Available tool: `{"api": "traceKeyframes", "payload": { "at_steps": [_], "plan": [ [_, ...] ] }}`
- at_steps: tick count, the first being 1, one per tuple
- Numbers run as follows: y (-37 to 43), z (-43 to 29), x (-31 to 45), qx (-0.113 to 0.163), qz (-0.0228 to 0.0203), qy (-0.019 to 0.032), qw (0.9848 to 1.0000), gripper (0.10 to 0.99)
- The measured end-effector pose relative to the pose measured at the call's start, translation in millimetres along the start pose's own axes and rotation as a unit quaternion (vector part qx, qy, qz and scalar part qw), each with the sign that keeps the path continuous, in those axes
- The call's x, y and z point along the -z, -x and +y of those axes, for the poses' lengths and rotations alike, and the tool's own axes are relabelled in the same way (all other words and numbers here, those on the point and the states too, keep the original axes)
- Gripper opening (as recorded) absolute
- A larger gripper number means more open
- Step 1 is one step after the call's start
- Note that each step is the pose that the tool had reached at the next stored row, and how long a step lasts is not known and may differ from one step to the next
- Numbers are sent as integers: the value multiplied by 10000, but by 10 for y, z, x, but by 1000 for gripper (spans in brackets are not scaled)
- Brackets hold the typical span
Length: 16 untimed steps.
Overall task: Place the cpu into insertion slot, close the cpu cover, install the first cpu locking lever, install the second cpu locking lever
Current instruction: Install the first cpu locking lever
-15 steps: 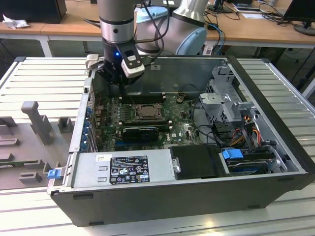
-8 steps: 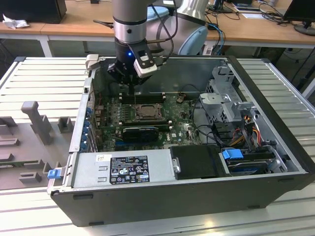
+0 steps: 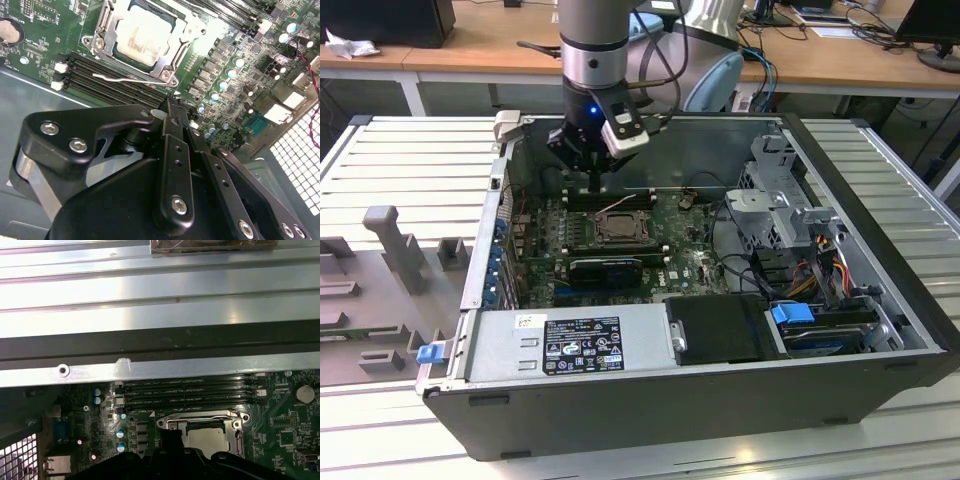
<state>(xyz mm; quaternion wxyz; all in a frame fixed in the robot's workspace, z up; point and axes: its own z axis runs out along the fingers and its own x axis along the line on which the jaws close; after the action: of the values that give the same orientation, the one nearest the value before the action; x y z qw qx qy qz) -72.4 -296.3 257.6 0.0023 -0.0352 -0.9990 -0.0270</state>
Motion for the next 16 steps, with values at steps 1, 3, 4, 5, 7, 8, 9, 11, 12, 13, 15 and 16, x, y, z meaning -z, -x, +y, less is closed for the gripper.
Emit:
{"api": "traceKeyframes", "payload": {
  "at_steps": [1, 3, 4, 5, 7, 8, 9, 11, 12, 13, 15, 16],
  "plan": [
    [5, 0, 0, 0, 0, 0, 10000, 106],
    [21, 1, -1, 0, 0, 0, 10000, 106],
    [38, 3, -1, 0, 0, 0, 10000, 106],
    [49, 3, -2, 0, 0, 0, 10000, 106],
    [86, 6, -6, 0, 0, 0, 10000, 106],
    [90, -5, -10, 0, 4, 68, 10000, 106],
    [91, -11, -13, 1, 11, 161, 9999, 106],
    [92, -16, -29, -1, 13, 203, 9998, 106],
    [95, -17, -36, 0, 15, 202, 9998, 106],
    [108, -17, -53, 1, 14, 203, 9998, 106],
    [152, -15, -86, 74, 19, 195, 9998, 106],
    [160, -15, -97, 125, 23, 188, 9997, 106]
  ]
}}
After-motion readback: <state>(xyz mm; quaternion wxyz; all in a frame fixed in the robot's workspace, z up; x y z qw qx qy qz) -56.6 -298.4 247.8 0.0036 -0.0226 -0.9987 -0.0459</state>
